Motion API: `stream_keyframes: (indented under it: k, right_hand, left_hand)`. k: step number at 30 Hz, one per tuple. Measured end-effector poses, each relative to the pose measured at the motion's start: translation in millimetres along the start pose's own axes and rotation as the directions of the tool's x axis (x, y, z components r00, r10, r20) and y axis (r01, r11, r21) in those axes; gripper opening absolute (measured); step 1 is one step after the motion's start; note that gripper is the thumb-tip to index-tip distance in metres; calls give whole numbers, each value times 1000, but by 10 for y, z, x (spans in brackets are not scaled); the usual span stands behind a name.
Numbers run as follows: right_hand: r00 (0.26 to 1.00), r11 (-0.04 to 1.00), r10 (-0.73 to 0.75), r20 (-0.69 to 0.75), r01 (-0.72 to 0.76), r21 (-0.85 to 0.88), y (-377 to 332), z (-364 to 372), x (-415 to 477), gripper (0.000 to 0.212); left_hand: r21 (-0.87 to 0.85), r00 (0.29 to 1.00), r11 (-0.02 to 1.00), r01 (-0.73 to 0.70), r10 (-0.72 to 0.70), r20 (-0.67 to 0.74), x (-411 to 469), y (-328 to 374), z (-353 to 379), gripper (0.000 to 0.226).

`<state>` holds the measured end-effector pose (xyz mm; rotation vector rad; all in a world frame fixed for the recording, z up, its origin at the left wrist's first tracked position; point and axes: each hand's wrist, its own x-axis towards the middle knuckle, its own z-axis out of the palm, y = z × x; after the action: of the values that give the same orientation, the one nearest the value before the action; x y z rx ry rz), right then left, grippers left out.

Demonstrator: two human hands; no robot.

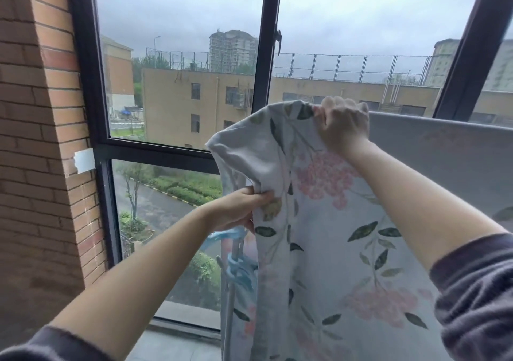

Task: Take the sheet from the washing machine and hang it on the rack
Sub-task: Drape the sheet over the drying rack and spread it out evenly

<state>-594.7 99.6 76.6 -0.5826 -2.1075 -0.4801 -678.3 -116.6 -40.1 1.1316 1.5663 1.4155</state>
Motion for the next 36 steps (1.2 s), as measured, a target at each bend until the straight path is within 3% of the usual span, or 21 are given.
stream_keyframes:
  k: [4,7,9,13,17,20,23,25,32,36]
  right_hand:
    - [1000,1000,-16,5,16,-1,43,12,-45,42]
    - [1000,1000,-17,7,17,9,19,-5,-31,41]
    - [1000,999,-20,1,20,26,-26,-7,-18,41]
    - [999,999,4,-37,-3,44,-103,18,-32,47]
    - [996,996,13,-89,-5,87,-92,43,-24,46]
    - [989,982,46,-143,-18,189,-44,41,20,37]
    - [980,977,60,-192,-19,211,-22,9,82,26]
    - [973,983,55,-223,-13,186,-41,-23,157,24]
    - [941,957,171,-293,-88,275,-262,-271,701,31]
    - [942,955,155,-299,-66,288,-450,-315,862,35]
  left_hand:
    - [-166,972,968,-188,160,-173,-111,180,-205,16]
    - [-258,883,894,-367,248,-397,-268,370,-558,22]
    - [-285,836,868,-407,229,-498,-358,358,-855,26]
    - [-318,893,929,-189,28,-449,-326,191,-1143,36]
    - [-351,936,936,-42,-87,-341,-99,462,-992,48]
    - [-240,910,969,56,-149,-388,123,799,-883,33]
    - [-195,799,962,-193,38,-600,359,1071,-1002,17]
    - [-200,734,922,-331,118,-669,432,1219,-1111,20]
    - [-64,566,818,-571,337,-752,353,1711,-1387,16]
    - [-25,510,810,-586,344,-789,249,1775,-1527,16]
